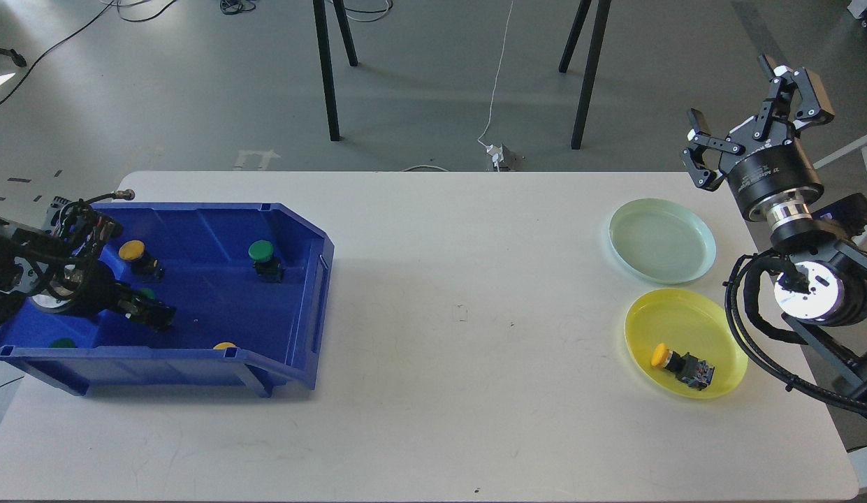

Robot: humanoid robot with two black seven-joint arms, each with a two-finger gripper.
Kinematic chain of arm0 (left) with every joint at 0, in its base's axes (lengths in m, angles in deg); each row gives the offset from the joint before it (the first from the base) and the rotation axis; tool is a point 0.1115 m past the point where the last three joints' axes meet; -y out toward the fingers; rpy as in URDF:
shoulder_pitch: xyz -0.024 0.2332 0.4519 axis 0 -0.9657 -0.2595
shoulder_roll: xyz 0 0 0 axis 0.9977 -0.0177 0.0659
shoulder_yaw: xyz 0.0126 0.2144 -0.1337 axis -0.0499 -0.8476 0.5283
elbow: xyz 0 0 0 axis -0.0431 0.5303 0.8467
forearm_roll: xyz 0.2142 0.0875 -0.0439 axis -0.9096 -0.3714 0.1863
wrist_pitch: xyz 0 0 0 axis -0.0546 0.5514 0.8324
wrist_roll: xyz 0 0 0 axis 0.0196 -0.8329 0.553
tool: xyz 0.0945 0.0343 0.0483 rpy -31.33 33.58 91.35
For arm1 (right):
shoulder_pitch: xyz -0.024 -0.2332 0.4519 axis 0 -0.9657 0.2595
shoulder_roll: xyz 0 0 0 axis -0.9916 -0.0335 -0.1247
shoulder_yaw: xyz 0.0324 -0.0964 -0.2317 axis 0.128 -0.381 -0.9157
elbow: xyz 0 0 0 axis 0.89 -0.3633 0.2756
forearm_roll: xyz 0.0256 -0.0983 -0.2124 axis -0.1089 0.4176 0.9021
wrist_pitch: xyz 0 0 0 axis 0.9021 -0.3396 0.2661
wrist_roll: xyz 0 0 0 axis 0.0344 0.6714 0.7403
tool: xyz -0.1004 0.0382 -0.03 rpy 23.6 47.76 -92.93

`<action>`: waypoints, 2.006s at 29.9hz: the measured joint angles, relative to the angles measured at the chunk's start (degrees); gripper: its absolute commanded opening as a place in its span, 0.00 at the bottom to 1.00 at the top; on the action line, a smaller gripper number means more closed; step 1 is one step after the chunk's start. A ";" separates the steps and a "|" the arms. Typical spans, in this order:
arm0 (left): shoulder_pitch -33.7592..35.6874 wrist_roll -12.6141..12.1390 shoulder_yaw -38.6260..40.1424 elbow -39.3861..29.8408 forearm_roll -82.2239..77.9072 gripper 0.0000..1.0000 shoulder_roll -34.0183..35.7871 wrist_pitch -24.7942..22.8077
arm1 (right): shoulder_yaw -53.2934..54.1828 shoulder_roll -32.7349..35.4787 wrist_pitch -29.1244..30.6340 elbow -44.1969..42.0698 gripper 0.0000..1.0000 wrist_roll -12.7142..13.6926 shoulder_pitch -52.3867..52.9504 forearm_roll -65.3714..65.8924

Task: Pass button and place on color plate
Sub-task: 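Lower the left gripper into the bin and grasp a green button, then lift the green button and extend the left arm toward the right gripper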

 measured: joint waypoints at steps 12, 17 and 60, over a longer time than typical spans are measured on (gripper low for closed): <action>-0.06 -0.01 0.00 0.09 -0.07 0.58 -0.08 0.00 | -0.16 0.00 0.00 -0.08 0.97 0.00 -0.04 0.05; -0.08 -0.01 0.00 0.08 -0.08 0.40 -0.03 0.00 | -0.18 0.00 0.00 -0.08 0.97 0.00 -0.32 0.05; 6.51 -0.01 12.41 -34.34 53.48 0.16 10.17 0.00 | -2.87 -0.06 4.09 2.98 0.99 0.00 -1.28 2.80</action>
